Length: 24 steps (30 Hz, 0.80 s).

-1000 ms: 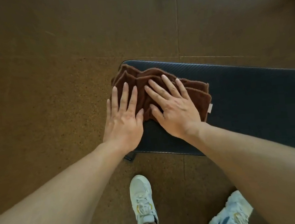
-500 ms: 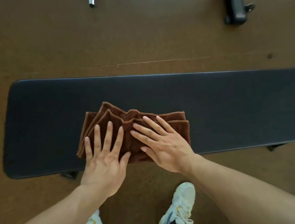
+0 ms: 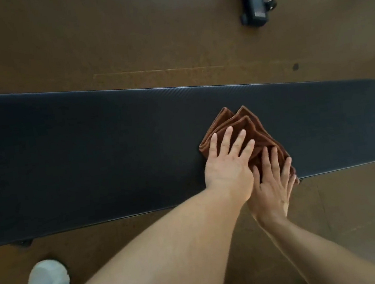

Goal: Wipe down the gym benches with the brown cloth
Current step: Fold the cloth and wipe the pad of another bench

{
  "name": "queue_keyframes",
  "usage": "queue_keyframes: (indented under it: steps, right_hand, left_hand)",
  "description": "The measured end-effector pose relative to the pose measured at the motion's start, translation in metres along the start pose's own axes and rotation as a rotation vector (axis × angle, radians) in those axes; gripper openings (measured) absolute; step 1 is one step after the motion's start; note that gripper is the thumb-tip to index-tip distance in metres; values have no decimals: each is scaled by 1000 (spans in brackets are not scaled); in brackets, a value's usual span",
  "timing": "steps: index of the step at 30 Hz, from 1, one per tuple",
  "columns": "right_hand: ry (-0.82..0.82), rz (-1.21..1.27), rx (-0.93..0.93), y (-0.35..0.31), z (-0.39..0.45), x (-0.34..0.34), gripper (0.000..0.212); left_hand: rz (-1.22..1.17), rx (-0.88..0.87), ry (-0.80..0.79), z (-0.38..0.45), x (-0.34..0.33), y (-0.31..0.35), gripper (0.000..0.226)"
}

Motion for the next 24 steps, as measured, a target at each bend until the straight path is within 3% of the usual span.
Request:
queue_keyframes:
  steps: [6,13,19,24]
  right_hand:
    - [-95,-64,221,-87,9,2,64]
    - [-174,-174,507,-299,-11,-45,61]
    - [-201,-217,764,-426,-132,-131,64]
    - [-187,-163,892,-471,-212,-178,54]
  left_hand:
    - [-83,56,152,-41,13,-99,61]
    - [-158,309,257,-136,36,-285,61]
    - [-171,519,435,-289,-38,-393,60]
    - [-420,530,605,-369,-103,-426,59]
Point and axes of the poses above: each hand's wrist, its own z-axis towards the middle knuckle, its own x-axis out of the back of the hand, y = z × x, the point moved 6 cm from there along z, towards the middle knuckle, and after that the axes turned 13 degrees about -y, right-handed, at the moved point
